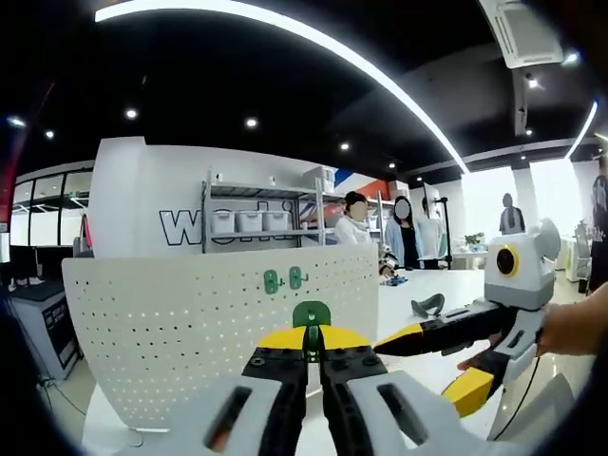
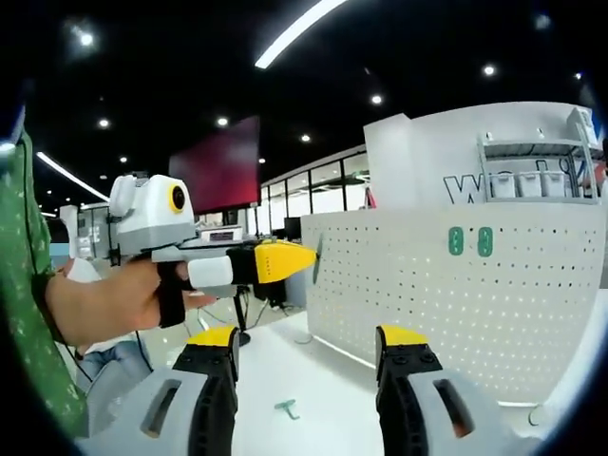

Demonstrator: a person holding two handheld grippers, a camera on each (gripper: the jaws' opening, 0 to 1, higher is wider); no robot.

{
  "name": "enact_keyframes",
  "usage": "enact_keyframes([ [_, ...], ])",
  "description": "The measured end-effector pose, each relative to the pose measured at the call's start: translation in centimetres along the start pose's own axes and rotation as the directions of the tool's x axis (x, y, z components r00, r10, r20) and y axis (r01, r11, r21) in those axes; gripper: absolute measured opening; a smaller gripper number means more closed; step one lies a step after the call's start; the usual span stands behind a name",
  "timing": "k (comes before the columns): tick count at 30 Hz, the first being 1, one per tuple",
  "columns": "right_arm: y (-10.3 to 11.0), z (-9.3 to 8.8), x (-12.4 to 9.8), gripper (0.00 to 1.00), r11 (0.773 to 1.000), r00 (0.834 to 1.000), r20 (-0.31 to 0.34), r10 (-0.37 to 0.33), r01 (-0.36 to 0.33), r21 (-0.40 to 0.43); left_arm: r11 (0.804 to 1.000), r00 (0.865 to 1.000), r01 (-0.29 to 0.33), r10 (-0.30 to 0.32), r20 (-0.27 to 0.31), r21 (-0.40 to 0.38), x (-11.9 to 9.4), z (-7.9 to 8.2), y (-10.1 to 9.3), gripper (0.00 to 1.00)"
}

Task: Insert the hook assembly into the mounting plate slot until the hook locks in place.

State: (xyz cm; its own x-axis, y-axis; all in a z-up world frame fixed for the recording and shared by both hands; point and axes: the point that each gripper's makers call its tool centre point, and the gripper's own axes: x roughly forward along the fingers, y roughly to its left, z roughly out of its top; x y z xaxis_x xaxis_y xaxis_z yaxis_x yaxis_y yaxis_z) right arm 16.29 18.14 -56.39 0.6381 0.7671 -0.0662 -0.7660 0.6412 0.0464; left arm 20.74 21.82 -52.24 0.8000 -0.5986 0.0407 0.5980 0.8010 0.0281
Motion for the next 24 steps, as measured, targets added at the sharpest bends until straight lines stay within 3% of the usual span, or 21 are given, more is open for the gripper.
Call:
enact_keyframes([
  [11, -0.2, -1.2, -1.4, 0.8, 0.999, 0.999, -0.032, 0.014, -0.013, 0.03, 1.0, 0.999, -0.005, 0.005, -0.031, -0.005, 1.4, -1.5, 0.1, 0.03],
  [18, -0.7, -3.3, -1.9, 0.84, 0.998, 0.995, -0.095, 0.025, -0.019, 0.064, 1.0, 0.998, -0.019, 0.018, -0.063, -0.01, 2.3, -2.9, 0.5, 0.03],
  [24, -1.1, -3.3, -2.4, 0.84, 0.997, 0.995, -0.093, 0.022, -0.016, 0.071, 1.0, 0.997, -0.025, 0.024, -0.07, -0.013, 3.3, -3.3, 0.9, 0.03],
])
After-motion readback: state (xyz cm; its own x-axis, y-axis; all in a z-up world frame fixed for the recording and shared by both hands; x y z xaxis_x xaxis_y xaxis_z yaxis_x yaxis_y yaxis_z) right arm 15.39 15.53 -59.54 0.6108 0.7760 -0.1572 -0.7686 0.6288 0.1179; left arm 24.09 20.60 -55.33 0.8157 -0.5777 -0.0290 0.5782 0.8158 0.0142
